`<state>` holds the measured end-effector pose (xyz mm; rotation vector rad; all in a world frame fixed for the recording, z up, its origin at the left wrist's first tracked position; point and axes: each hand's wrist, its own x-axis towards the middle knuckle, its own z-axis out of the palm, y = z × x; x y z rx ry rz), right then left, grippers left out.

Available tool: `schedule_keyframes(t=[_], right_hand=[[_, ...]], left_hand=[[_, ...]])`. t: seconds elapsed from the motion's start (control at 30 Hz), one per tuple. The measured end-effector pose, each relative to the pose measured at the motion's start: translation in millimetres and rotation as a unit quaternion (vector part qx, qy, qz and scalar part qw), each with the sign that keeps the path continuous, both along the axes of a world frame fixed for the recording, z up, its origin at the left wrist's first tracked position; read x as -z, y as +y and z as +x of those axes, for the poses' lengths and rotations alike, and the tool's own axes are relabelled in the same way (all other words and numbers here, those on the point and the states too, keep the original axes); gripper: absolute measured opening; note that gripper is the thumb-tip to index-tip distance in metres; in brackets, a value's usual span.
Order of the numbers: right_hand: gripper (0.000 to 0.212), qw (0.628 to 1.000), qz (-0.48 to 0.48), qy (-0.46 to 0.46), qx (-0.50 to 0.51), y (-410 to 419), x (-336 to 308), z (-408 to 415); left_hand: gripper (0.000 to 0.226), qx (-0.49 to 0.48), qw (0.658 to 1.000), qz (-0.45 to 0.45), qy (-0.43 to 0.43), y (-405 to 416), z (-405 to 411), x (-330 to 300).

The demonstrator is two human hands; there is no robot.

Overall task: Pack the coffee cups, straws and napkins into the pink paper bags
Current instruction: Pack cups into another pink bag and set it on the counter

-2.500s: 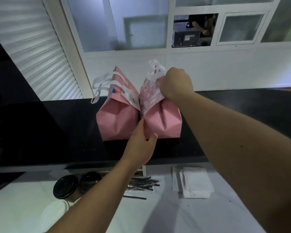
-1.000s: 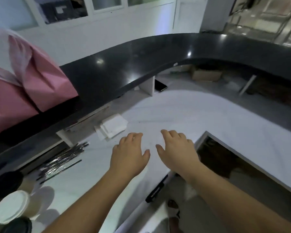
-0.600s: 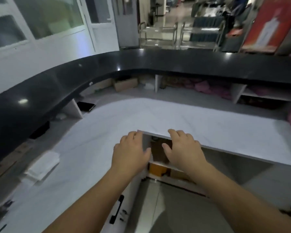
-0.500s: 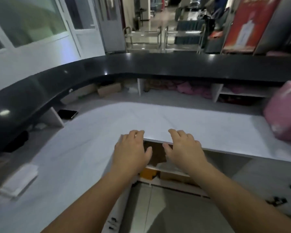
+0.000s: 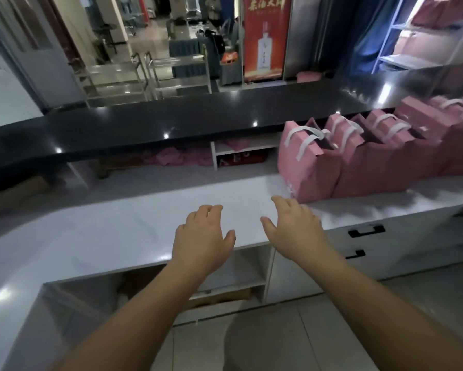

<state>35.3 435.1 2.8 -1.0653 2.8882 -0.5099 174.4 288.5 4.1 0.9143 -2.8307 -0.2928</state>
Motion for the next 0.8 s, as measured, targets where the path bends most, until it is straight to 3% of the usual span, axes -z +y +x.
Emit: schedule_keyframes(t=[0.27, 0.5, 0.67, 0.8], right_hand=[[0.05, 0.995, -0.027, -0.013, 0.094, 24, 0, -123], [0.05, 0.987, -0.031, -0.016, 0.16, -4, -18, -243], [0.028, 0.982, -0.018, -0.034, 0.185, -28, -27, -305], [0.027, 0.98, -0.023, -0.035, 0.194, -39, -25, -338]], left_hand=[[0.067, 0.073, 0.996, 0.048, -0.006, -2, -144, 10], [0.064, 0.12, 0.988, 0.096, 0.025, -25, -291, 9], [0.061, 0.13, 0.985, 0.108, 0.045, -35, -376, 2], [0.069, 0.117, 0.985, 0.117, 0.051, -37, -421, 6]])
